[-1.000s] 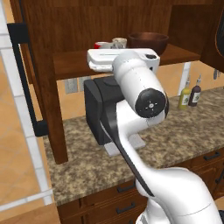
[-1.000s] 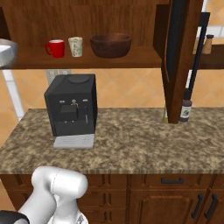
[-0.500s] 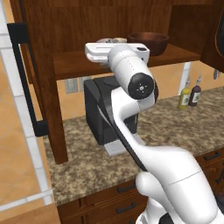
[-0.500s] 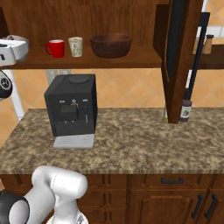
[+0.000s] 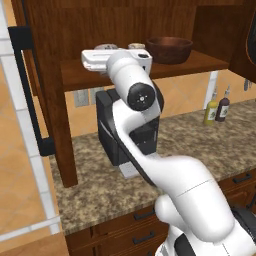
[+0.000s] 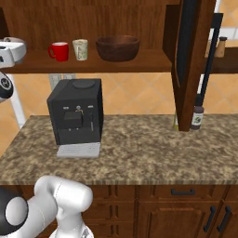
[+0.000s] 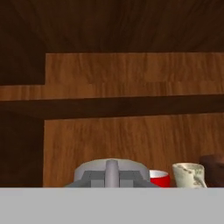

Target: Gather all objects into one cabinet and sort the glasses and bowls to opposite sides.

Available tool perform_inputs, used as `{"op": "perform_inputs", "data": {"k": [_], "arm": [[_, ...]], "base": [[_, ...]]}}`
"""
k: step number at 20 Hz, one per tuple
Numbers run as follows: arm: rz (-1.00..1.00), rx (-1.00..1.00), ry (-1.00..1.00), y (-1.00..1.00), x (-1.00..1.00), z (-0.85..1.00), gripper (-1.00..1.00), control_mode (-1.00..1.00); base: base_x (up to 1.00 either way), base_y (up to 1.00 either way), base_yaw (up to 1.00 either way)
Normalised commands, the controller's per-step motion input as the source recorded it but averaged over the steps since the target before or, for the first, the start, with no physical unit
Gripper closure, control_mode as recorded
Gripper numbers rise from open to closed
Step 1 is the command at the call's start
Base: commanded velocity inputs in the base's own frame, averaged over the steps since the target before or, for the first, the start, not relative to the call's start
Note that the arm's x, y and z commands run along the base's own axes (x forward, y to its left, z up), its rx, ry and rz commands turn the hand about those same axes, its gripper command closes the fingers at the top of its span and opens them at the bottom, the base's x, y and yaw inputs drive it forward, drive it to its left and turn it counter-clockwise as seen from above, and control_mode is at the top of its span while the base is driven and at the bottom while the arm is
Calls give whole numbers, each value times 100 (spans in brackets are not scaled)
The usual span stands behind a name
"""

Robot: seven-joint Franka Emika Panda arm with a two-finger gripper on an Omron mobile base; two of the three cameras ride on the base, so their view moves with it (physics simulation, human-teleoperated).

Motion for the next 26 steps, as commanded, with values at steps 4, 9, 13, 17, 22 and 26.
{"op": "perform_inputs", "data": {"k": [4, 9, 13, 17, 22, 26], "arm": [[4, 0, 0, 0, 58, -36, 100, -100], [3, 0, -2, 7, 30, -27, 100, -100], [2, 0, -4, 11, 29, -10, 100, -100], [0, 0, -7, 21, 28, 0, 100, -100], [0, 0, -1, 30, 17, 0, 100, -100], [0, 0, 1, 16, 26, 0, 100, -100]], "base": [[0, 0, 0], [0, 0, 0], [0, 0, 0], [0, 0, 0], [0, 0, 0], [0, 0, 0]]}}
